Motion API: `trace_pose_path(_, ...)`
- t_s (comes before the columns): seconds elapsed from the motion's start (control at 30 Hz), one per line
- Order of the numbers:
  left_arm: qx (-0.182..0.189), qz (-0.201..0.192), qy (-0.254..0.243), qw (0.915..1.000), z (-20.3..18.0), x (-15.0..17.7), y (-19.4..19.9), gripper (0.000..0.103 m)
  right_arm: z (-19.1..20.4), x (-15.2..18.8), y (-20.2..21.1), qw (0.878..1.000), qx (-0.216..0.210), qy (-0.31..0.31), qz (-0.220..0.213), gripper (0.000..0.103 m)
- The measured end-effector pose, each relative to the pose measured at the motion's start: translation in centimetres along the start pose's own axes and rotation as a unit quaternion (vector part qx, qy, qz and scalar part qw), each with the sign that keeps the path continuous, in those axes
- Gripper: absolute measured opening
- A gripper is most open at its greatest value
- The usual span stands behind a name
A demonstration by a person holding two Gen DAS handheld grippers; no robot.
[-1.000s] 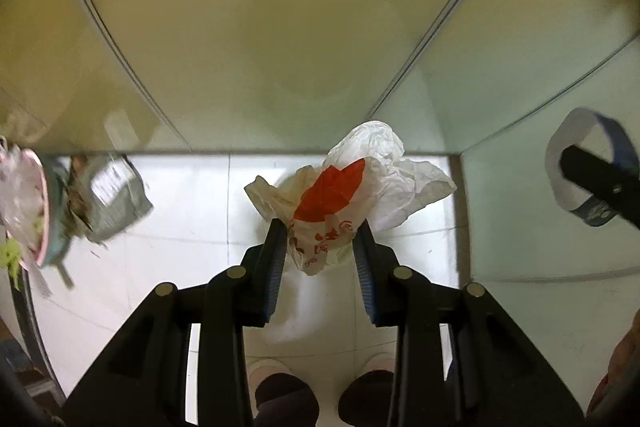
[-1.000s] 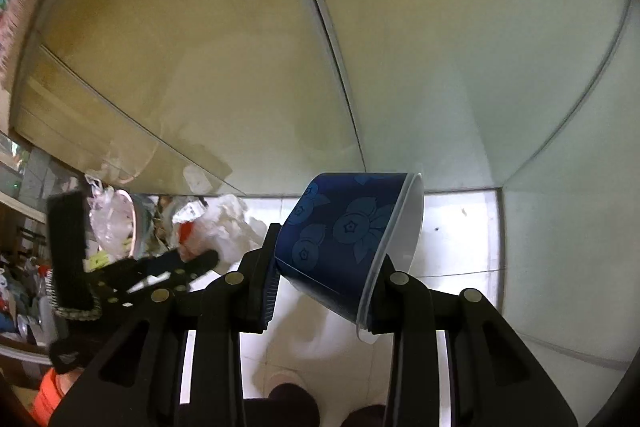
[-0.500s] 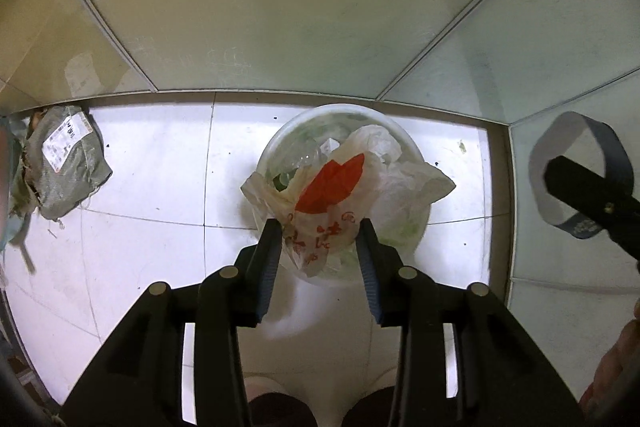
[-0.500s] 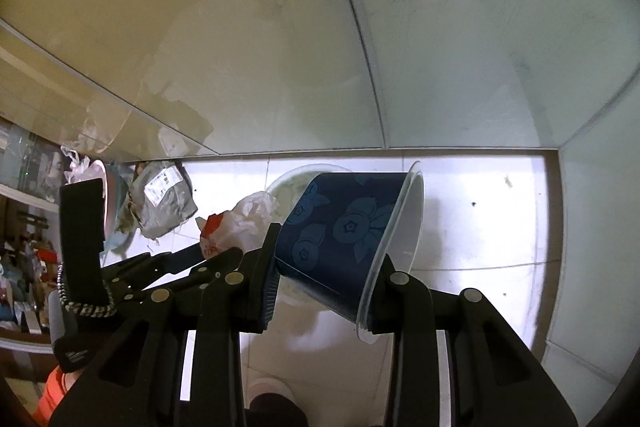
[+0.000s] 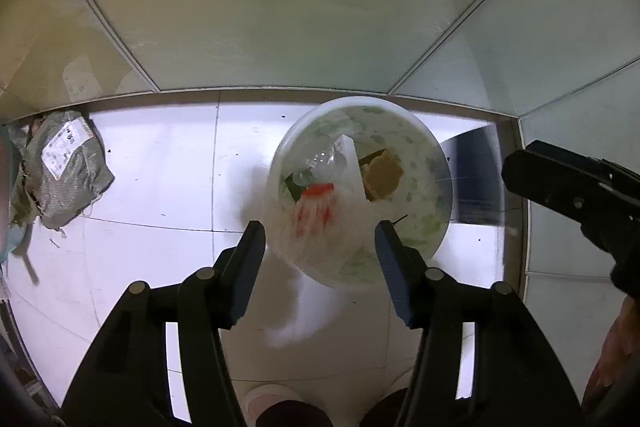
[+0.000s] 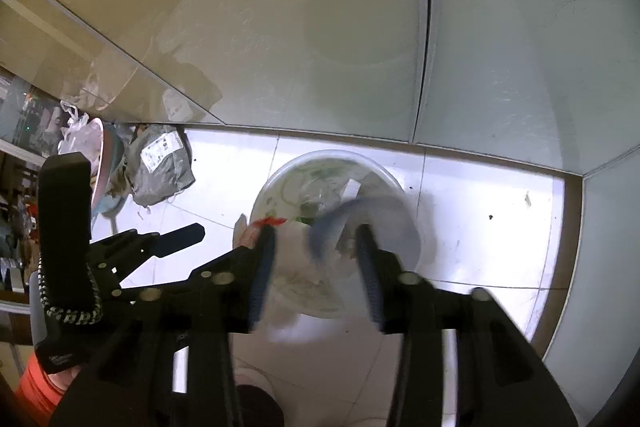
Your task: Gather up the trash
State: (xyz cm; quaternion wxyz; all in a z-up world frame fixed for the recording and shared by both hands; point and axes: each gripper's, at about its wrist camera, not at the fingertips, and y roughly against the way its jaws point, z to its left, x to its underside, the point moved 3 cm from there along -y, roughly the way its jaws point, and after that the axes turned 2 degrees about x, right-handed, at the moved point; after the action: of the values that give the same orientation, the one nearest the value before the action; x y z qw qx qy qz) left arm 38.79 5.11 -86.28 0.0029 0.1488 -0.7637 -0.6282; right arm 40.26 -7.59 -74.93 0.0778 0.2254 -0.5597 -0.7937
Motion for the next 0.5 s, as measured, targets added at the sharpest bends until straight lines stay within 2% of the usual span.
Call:
trace_pose_path(0.03,-0.002,-0.003,0.001,1.0,0.2,0.0,0.4,0.056,0.2,0.0,0.1,1.0,0.001,-0.001,-0.004,0.049)
trace_pose_path(0.17,0.002,-0.014,0.014,0.9998,1.2,0.2,2.5,0.056,0.7,0.0,0.7,1.0,0.01,-0.002,-0.009,0.049)
trace_pose_path(0.3,-0.001,-0.026,0.02,0.9995,1.3,0.2,6.3,0.056,1.8,0.0,3.0,1.0,0.029,0.002,-0.006,0.049)
trace_pose_path(0.43,-0.005,-0.038,0.014,0.9992,-0.2,-0.3,13.0,0.056,3.1,-0.4,8.4,0.999,0.039,0.006,-0.006,0.049)
trace_pose_path(0.5,0.001,-0.052,0.008,0.9986,-1.5,-0.7,17.9,0.056,3.9,-1.0,12.7,0.999,0.05,0.008,-0.013,0.049)
